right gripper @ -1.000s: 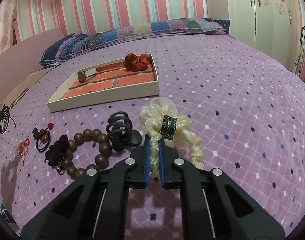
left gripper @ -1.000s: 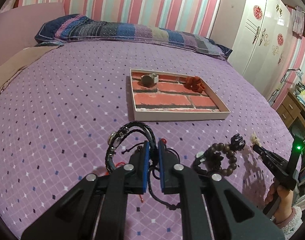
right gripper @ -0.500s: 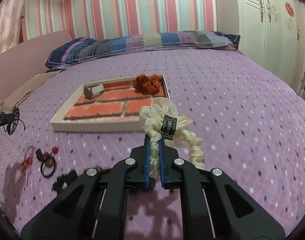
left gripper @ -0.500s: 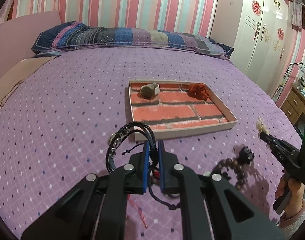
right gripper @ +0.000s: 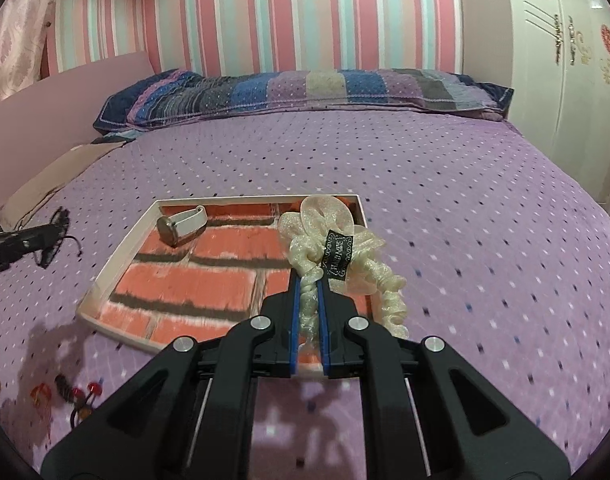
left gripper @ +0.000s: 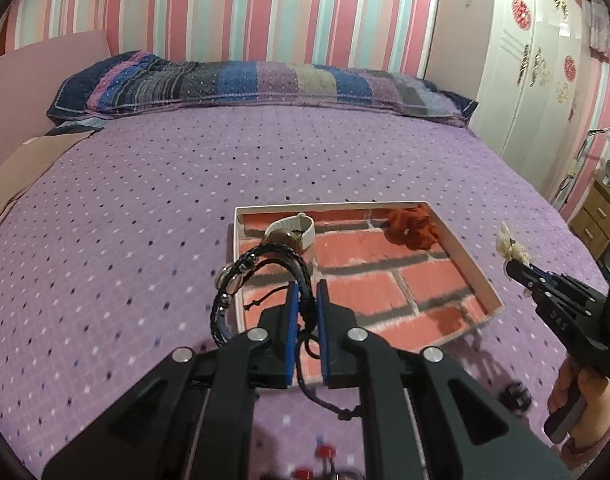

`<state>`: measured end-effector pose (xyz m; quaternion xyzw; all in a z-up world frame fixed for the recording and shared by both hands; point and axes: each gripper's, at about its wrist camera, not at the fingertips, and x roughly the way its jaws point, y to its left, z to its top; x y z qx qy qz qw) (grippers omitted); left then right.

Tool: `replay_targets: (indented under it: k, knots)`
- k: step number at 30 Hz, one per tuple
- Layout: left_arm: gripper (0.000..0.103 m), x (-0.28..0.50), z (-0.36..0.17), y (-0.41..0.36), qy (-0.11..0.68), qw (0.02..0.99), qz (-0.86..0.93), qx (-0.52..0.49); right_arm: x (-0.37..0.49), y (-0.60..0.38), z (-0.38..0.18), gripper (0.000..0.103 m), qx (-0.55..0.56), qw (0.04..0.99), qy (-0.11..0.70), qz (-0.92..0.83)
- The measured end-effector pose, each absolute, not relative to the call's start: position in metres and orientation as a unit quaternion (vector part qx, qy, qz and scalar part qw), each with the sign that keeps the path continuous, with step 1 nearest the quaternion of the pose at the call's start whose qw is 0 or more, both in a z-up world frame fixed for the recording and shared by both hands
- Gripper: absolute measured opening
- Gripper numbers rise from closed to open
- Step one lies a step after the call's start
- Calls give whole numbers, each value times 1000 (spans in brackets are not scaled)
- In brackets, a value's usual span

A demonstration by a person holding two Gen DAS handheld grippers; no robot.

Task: Organize jewelry
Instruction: 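Carry the cream scrunchie with the right tool while the left tool carries the bracelet into the tray, then open the right tool to drop the cream scrunchie while the left tool releases the bracelet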

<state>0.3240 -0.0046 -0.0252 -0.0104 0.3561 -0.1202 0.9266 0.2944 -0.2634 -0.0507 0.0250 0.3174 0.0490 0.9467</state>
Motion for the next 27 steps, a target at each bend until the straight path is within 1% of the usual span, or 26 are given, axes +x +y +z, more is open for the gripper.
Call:
replay_targets:
  k: [7,10,15,20,23,27]
  knots:
    - [9,385,-58,-27,390,914,-112,-16,354,-256,-66,9,36,932,356,53]
    - [9,409,-79,-33,419,901,-110,-23,375,-255,-70,9,49,925,373,55]
    - [9,435,-109,-39,460,881,-105,-29,405,-248,-79,9,37,912,406,50]
    - [9,450,-119,-42,472,876,-98,-23,427,-245,-100,9,38,893,447,48]
    - [9,459,-124,-41,477,874,-93,-20,433,-248,-105,9,51,887,457,47]
    - [9,467,-130,-39,486,869,-87,-19,443,-246,-112,9,43,878,475,42]
